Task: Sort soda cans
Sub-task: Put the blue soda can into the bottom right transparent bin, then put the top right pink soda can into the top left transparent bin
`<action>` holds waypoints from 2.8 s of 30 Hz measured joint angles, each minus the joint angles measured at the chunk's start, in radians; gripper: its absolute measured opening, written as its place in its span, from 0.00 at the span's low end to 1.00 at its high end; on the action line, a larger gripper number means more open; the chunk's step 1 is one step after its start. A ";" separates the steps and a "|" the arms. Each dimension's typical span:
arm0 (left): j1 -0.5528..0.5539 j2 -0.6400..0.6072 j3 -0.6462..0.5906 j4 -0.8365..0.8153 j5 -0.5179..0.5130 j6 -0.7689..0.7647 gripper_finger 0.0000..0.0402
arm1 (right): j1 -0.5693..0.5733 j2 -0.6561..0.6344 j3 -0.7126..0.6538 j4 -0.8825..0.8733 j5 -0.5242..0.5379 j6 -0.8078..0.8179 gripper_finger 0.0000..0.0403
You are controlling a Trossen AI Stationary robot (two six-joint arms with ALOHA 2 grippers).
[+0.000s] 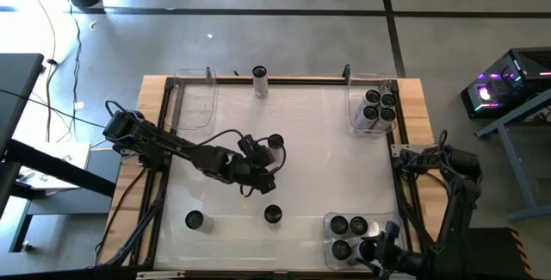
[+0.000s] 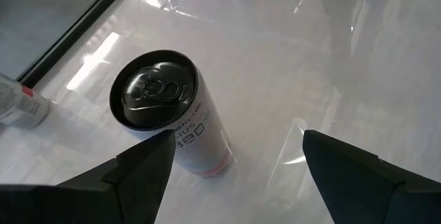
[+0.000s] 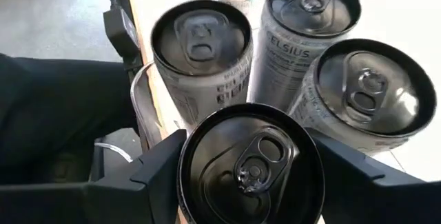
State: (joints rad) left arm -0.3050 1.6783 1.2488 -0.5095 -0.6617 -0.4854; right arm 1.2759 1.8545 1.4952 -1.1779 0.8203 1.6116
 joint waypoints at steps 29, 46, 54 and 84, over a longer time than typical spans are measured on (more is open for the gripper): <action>0.000 0.001 0.000 0.015 0.026 0.000 0.78 | -0.126 0.005 0.004 0.161 0.008 -0.337 0.80; -0.016 -0.036 0.000 0.041 0.019 0.093 0.78 | -0.104 0.005 0.262 -0.010 0.221 -0.559 0.81; 0.007 -0.229 -0.031 0.112 0.091 0.288 0.78 | -0.106 -0.002 0.259 -0.160 0.446 -0.595 0.81; 0.955 -0.080 0.031 0.163 0.593 0.494 0.78 | -0.775 -0.615 -0.524 1.001 -0.220 -1.333 0.81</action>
State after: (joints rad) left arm 0.6496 1.5983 1.2801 -0.3464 -0.0688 0.0090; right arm 0.5011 1.2396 0.9714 -0.1765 0.6008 0.2783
